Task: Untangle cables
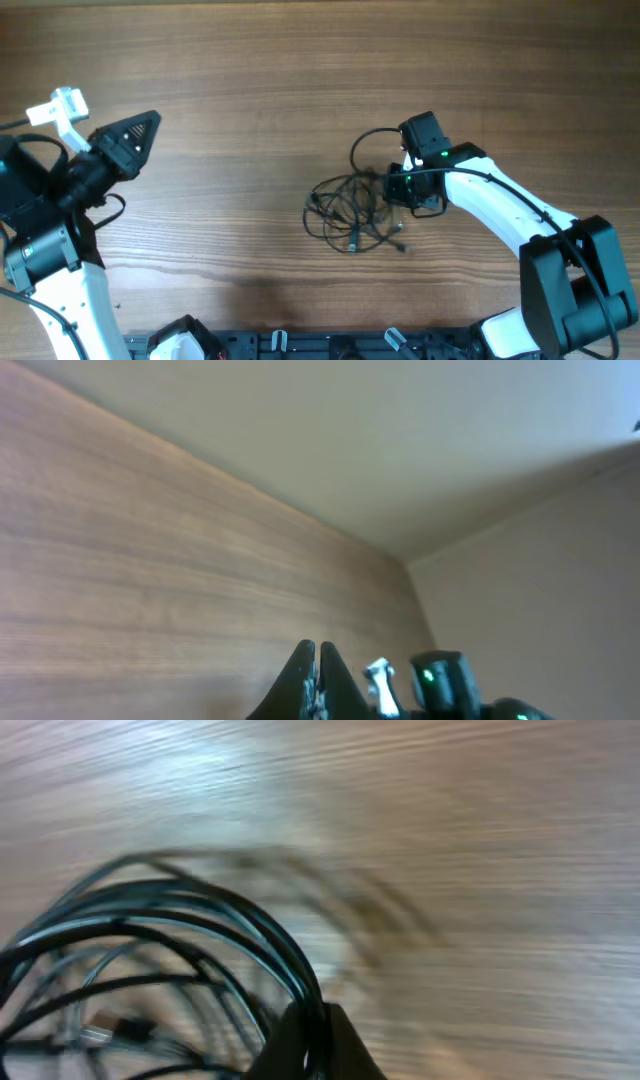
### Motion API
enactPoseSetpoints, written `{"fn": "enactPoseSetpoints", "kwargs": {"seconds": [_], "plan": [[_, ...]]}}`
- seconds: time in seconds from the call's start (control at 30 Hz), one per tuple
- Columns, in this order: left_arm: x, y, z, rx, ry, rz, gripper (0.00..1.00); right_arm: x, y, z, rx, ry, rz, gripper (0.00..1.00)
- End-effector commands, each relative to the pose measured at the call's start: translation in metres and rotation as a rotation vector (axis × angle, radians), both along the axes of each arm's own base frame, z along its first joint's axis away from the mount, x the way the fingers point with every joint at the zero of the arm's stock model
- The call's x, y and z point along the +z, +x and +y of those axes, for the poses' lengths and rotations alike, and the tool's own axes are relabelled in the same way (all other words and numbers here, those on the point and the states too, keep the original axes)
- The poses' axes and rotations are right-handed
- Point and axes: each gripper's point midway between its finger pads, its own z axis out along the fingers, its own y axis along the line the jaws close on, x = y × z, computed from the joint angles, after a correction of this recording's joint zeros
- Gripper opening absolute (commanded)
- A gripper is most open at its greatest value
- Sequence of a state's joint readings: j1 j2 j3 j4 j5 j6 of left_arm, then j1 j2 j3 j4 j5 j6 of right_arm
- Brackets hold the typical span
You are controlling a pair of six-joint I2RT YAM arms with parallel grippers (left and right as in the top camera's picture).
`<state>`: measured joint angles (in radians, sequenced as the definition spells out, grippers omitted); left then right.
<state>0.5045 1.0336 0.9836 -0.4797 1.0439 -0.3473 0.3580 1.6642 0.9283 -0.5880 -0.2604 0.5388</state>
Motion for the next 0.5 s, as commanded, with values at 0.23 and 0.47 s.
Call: {"fn": "enactPoseSetpoints", "kwargs": {"seconds": [0.23, 0.47], "plan": [[-0.096, -0.015, -0.065, -0.185, 0.109, 0.379, 0.16, 0.014, 0.002, 0.011, 0.044, 0.080, -0.005, 0.29], [-0.152, -0.018, -0.111, -0.341, 0.171, 0.573, 0.34, 0.046, 0.017, 0.022, 0.109, 0.122, -0.068, 0.33]]}}
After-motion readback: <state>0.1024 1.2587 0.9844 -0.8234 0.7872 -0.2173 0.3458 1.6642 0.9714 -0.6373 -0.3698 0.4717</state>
